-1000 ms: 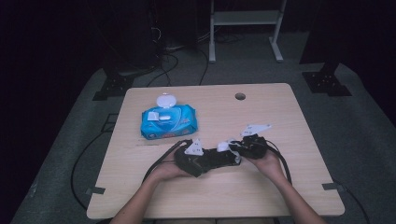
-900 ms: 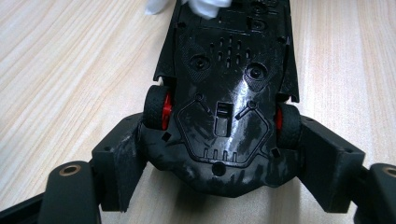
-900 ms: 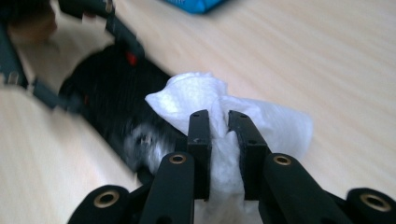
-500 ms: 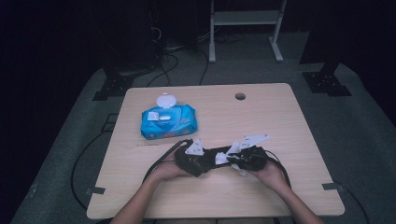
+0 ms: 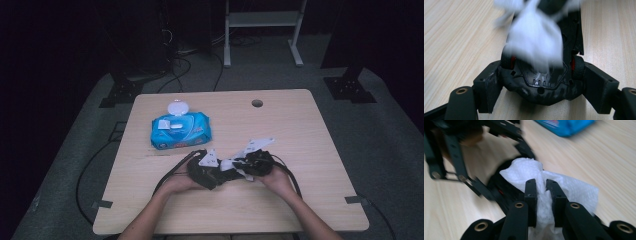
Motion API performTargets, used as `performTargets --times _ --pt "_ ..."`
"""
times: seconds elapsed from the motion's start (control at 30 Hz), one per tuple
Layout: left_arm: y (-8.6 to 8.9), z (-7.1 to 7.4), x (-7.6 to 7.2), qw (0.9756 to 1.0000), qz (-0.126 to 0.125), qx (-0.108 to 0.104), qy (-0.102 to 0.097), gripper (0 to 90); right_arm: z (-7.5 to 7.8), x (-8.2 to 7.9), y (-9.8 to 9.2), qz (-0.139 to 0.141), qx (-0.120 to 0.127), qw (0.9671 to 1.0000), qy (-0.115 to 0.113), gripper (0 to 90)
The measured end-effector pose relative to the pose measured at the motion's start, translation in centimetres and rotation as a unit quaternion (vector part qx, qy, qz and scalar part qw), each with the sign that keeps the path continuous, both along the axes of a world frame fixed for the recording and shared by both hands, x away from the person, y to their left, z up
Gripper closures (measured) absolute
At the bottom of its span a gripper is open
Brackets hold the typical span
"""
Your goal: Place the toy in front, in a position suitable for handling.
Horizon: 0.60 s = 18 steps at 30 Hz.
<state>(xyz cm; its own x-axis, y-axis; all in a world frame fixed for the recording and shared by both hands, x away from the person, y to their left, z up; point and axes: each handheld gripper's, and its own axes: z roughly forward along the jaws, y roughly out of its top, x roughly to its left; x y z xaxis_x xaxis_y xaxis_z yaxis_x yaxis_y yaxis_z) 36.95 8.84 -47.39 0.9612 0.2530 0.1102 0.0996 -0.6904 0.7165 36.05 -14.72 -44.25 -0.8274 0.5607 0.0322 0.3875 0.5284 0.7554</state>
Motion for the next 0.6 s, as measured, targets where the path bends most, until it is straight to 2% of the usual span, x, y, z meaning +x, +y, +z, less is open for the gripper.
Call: performTargets --times 0.13,0.3,0.43,0.57,0.6 --pt "0.0 0.0 0.1 1.0 -0.001 0.004 0.002 23.4 0.1 -0.8 -2.9 -0.02 0.014 0.9995 0.02 78.6" --pt "0.1 0.0 0.2 1.0 0.003 0.002 0.005 23.0 -0.3 -1.8 -3.7 -0.016 0.017 0.9994 0.026 78.6" --pt "0.5 0.1 0.6 0.9992 0.025 -0.016 0.027 20.2 -0.5 -1.7 -3.8 -0.016 0.015 0.9995 0.025 78.6" --pt "1.1 0.2 1.1 0.9962 0.03 -0.041 0.07 19.3 -0.5 -1.7 -3.7 -0.011 0.011 0.9997 0.019 78.6" --pt "1.2 0.1 1.2 0.9949 0.03 -0.046 0.085 19.1 -0.5 -1.8 -3.7 -0.01 0.011 0.9997 0.018 78.6"
